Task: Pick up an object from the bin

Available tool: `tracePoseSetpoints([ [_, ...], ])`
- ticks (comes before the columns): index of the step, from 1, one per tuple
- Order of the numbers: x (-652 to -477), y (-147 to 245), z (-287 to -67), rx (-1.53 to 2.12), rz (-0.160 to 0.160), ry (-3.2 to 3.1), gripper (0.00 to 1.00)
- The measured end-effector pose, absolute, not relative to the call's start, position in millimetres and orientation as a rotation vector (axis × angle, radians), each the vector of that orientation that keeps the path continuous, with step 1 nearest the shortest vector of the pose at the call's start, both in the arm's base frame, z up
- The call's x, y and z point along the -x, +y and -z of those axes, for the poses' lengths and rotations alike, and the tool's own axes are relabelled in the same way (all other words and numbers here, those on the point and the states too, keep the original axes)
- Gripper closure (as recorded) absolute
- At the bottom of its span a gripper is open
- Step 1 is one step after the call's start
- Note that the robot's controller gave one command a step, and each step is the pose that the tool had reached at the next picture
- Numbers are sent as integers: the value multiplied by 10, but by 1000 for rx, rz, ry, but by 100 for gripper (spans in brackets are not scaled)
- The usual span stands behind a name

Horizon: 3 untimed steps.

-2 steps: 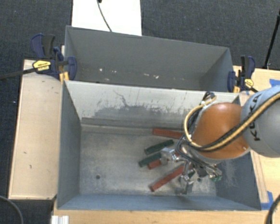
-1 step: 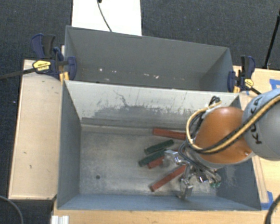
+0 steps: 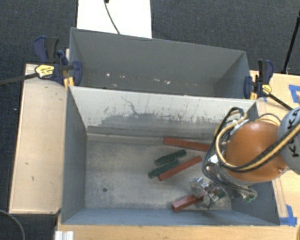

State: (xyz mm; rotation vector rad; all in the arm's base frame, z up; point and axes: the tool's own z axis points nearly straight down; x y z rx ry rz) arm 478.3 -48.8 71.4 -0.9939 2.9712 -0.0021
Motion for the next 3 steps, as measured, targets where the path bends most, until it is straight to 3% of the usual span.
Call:
tracePoseSetpoints([
  [3,-4778,-484,-844,990,-1,2975,100],
])
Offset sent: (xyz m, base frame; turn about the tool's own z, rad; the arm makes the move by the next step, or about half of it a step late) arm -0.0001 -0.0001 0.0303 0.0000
